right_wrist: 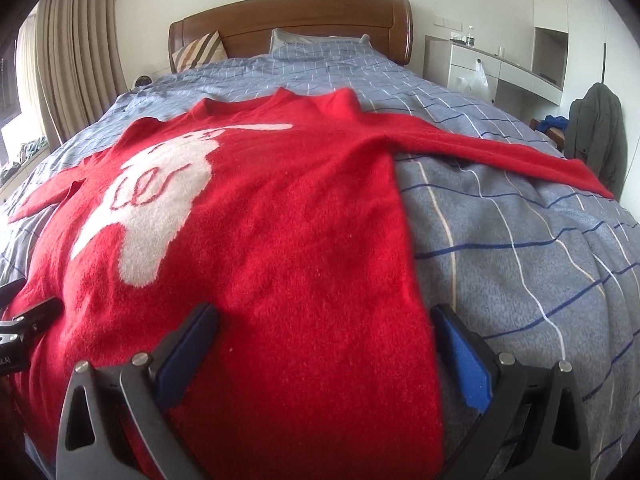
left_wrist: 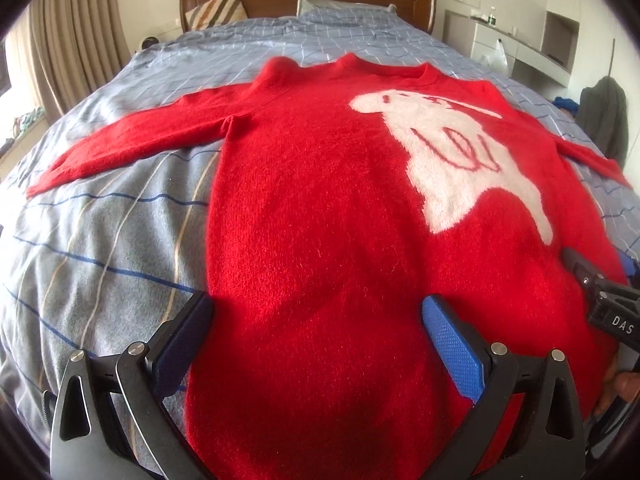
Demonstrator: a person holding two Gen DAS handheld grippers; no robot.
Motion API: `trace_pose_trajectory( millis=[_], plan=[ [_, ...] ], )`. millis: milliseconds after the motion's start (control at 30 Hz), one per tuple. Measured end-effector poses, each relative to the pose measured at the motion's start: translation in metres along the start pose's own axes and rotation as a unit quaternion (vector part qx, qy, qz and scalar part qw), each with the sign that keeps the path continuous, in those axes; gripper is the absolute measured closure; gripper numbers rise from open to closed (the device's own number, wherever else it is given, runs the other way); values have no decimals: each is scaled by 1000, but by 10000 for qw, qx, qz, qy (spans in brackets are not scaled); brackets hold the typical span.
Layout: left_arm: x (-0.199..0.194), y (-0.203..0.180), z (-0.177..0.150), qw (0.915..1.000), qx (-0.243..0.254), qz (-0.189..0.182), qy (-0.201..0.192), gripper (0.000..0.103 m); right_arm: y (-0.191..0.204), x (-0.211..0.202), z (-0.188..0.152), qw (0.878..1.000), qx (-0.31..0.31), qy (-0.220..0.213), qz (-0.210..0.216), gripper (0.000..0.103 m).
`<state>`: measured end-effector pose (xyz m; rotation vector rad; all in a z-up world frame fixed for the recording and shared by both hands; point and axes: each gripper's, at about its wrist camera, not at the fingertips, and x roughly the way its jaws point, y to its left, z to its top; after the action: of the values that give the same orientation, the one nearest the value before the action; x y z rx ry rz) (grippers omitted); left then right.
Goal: Fold small clothes
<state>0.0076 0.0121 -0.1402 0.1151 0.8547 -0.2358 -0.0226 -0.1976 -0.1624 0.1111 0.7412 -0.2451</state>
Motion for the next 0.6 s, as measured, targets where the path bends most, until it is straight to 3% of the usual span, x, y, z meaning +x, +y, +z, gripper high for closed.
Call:
trace_pose_trajectory(
  millis=[600],
  plan=[
    [3,-2,-1,10000,-36,54,-26,0,2,6,2,10000,-88,18,-33,0]
  ],
)
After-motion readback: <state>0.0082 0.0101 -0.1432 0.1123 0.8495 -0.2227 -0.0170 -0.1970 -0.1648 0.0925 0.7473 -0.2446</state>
